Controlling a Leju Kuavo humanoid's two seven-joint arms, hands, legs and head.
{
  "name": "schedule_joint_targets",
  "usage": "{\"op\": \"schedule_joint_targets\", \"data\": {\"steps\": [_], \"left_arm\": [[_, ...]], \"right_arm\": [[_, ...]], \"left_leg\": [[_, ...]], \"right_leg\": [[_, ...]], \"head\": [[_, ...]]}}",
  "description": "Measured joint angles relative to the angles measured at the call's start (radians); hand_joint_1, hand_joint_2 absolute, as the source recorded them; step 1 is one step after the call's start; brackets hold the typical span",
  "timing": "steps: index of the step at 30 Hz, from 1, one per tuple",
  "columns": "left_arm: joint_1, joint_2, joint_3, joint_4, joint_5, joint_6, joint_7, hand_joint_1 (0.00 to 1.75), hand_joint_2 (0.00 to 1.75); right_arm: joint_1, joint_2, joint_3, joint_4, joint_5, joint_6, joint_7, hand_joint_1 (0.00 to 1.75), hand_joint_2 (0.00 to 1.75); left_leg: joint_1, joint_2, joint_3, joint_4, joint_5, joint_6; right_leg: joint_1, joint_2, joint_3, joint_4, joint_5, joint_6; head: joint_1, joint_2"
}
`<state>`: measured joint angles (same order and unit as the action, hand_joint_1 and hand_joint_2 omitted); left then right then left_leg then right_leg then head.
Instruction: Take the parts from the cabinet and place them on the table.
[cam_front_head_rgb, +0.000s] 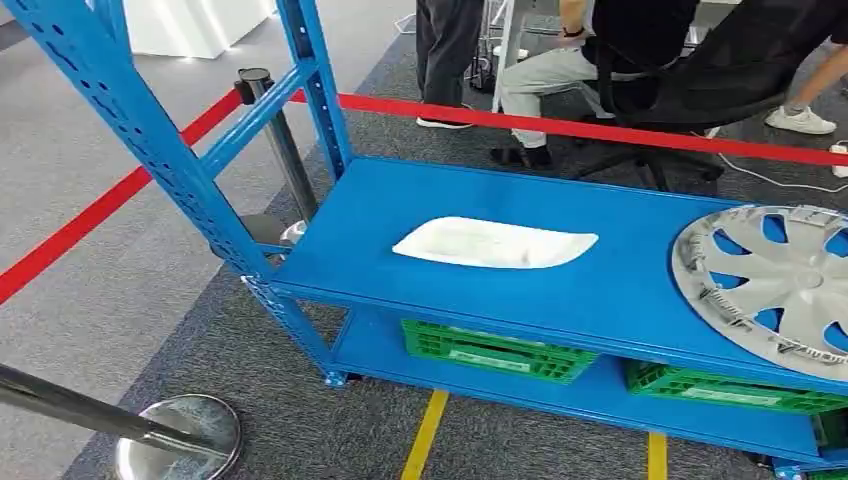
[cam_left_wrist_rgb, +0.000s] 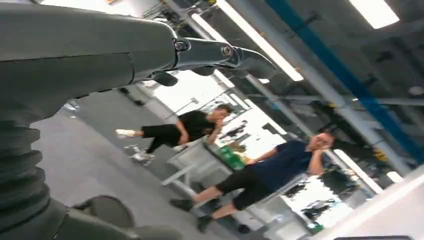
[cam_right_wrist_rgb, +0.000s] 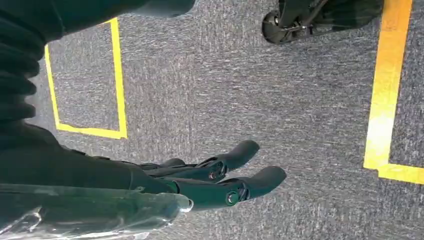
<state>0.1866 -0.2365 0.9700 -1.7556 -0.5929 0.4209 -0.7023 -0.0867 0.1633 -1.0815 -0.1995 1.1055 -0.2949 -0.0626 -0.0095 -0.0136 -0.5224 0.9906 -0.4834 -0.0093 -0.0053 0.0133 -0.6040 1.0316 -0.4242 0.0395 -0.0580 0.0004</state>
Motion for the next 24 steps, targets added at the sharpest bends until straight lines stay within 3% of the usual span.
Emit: {"op": "schedule_joint_targets", "data": {"steps": [4, 7, 9, 16, 21, 24], "left_arm": [[0.034, 0.011, -0.133, -0.055, -0.076, 0.113, 0.016, 0.00, 1.75], [0.055, 0.064, -0.280, -0.081, -0.158, 0.232, 0.097, 0.00, 1.75], [0.053, 0.105, -0.362, -0.083, -0.207, 0.267, 0.144, 0.00, 1.75], [-0.001, 0.205, -0.554, -0.065, -0.403, 0.272, 0.263, 0.00, 1.75], [-0.078, 0.296, -0.719, 0.047, -0.467, 0.269, 0.363, 0.00, 1.75], [-0.146, 0.366, -0.837, 0.137, -0.482, 0.233, 0.407, 0.00, 1.75]], "right_arm": [[-0.003, 0.001, 0.000, 0.000, 0.008, 0.003, -0.002, 0.00, 1.75], [-0.004, 0.004, 0.000, 0.000, 0.017, 0.007, 0.002, 0.00, 1.75], [-0.008, 0.005, 0.000, 0.000, 0.023, 0.010, 0.008, 0.00, 1.75], [-0.021, 0.012, 0.002, 0.000, 0.037, 0.019, 0.021, 0.00, 1.75], [-0.037, 0.016, 0.011, 0.000, 0.053, 0.033, 0.030, 0.00, 1.75], [-0.046, 0.016, 0.022, 0.000, 0.065, 0.042, 0.038, 0.00, 1.75]], "left_leg": [[0.000, 0.000, 0.000, 0.000, 0.000, 0.000], [0.000, 0.000, 0.000, 0.000, 0.000, 0.000], [0.000, 0.000, 0.000, 0.000, 0.000, 0.000], [0.000, 0.000, 0.001, 0.000, 0.001, 0.000], [0.000, 0.000, 0.001, 0.000, 0.002, 0.000], [0.000, -0.001, 0.000, 0.000, 0.003, 0.000]], "right_leg": [[0.000, 0.000, 0.000, 0.000, 0.000, 0.000], [0.000, -0.001, 0.001, 0.000, 0.000, 0.000], [0.000, -0.001, 0.001, 0.000, 0.000, 0.000], [0.000, 0.000, 0.000, 0.000, 0.001, 0.000], [0.000, 0.000, 0.000, 0.000, 0.002, 0.000], [0.000, -0.001, 0.001, 0.000, 0.003, 0.000]], "head": [[0.000, 0.000], [0.000, 0.000], [0.000, 0.000], [0.000, 0.000], [0.000, 0.000], [0.000, 0.000]]}}
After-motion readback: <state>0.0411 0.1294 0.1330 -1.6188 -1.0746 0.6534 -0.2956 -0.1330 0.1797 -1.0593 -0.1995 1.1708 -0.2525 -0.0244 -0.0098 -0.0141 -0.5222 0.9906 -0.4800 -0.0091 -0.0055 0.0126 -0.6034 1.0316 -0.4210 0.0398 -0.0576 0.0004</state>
